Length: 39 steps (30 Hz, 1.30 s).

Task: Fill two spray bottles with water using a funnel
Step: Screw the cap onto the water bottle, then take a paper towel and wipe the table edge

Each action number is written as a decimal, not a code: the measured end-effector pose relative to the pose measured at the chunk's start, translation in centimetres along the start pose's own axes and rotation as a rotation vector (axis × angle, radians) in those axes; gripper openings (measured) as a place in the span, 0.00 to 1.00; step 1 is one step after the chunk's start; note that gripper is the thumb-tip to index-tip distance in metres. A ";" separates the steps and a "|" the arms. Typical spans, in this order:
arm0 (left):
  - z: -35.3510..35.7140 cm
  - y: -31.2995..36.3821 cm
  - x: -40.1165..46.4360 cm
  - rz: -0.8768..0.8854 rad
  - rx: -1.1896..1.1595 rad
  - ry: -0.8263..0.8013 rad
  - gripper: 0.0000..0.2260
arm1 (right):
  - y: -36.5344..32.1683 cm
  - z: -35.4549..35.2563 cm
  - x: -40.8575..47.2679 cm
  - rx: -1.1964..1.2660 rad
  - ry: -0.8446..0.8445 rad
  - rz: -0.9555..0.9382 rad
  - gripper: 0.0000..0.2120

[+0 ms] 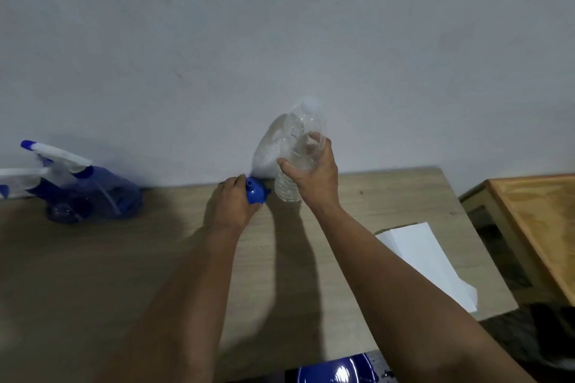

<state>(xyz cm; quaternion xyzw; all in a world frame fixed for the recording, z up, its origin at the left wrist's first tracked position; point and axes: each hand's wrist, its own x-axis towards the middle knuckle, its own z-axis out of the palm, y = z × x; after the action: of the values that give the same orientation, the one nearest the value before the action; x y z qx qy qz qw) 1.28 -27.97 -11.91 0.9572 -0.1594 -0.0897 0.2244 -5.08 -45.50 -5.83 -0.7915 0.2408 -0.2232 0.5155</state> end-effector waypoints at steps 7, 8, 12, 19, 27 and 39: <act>-2.7 -0.1 -2.2 -0.023 0.004 -0.027 0.42 | -1.7 -1.5 -1.7 -0.053 -0.104 0.176 0.56; -3.4 0.1 -3.1 -0.038 -0.008 -0.043 0.42 | -2.0 -2.1 -2.2 -0.070 -0.125 0.206 0.57; -4.7 0.2 -7.6 -0.051 -0.006 -0.065 0.38 | -2.9 -4.8 -5.6 -0.216 -0.183 0.305 0.59; -4.1 1.8 -14.0 0.070 -0.131 -0.237 0.36 | -1.6 -10.6 -14.5 -0.252 -0.128 0.516 0.44; -1.8 7.4 -17.0 0.273 -0.197 -0.350 0.36 | 0.9 -19.0 -20.0 -0.267 0.099 0.633 0.36; 7.4 16.4 -20.5 0.266 -0.046 -0.448 0.38 | 6.4 -26.9 -15.2 -0.211 0.025 0.521 0.29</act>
<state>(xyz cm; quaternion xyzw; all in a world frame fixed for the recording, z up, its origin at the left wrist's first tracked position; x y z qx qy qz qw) -23.98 -37.80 -8.83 0.8788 -0.3274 -0.2726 0.2151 -34.18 -57.57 -3.44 -0.7494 0.4646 -0.0667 0.4670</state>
